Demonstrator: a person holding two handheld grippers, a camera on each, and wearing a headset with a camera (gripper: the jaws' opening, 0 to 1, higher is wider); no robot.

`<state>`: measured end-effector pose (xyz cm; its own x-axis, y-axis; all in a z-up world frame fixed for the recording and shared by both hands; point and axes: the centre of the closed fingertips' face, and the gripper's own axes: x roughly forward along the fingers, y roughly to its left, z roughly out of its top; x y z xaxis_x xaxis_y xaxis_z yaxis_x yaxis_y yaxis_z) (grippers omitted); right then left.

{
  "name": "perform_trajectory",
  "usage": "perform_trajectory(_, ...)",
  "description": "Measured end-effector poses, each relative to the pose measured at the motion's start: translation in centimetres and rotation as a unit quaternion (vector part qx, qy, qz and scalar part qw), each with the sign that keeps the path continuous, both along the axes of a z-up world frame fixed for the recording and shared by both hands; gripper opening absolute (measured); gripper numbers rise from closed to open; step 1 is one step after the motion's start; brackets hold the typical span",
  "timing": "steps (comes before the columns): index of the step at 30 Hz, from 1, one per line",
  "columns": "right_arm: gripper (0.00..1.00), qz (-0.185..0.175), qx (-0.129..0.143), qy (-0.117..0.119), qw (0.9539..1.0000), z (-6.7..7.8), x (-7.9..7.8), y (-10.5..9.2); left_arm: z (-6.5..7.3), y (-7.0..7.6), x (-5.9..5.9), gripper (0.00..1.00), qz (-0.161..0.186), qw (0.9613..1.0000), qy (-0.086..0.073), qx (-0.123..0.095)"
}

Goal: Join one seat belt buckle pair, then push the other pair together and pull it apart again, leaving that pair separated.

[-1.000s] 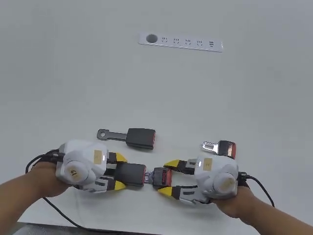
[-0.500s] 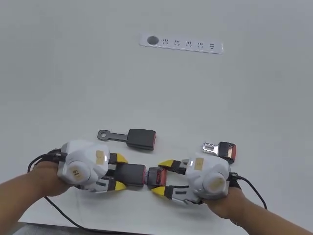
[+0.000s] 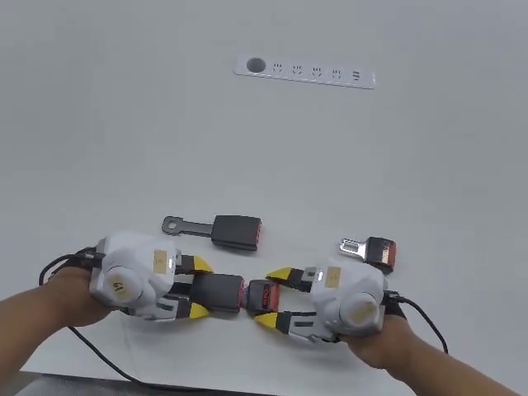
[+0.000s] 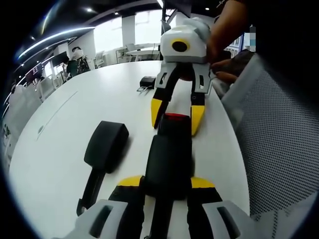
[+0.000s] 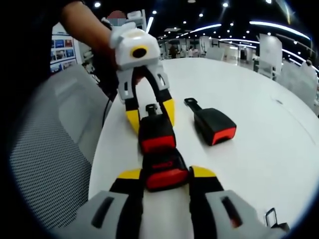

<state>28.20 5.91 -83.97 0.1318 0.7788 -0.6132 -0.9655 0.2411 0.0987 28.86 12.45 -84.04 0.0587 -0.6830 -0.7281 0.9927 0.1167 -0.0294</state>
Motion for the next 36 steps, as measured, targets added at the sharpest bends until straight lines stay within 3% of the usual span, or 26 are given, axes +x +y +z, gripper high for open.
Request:
perform_trajectory(15,0.34,0.01,0.01,-0.003,0.9999,-0.02,0.11,-0.07,0.02,0.21,-0.03,0.32,-0.022,0.9997,0.004,-0.014)
perform_trajectory(36,0.34,-0.005,0.028,0.005,0.9996,0.11,0.09,-0.17,0.08,0.11,-0.14,0.32,-0.022,0.9995,0.003,-0.023)
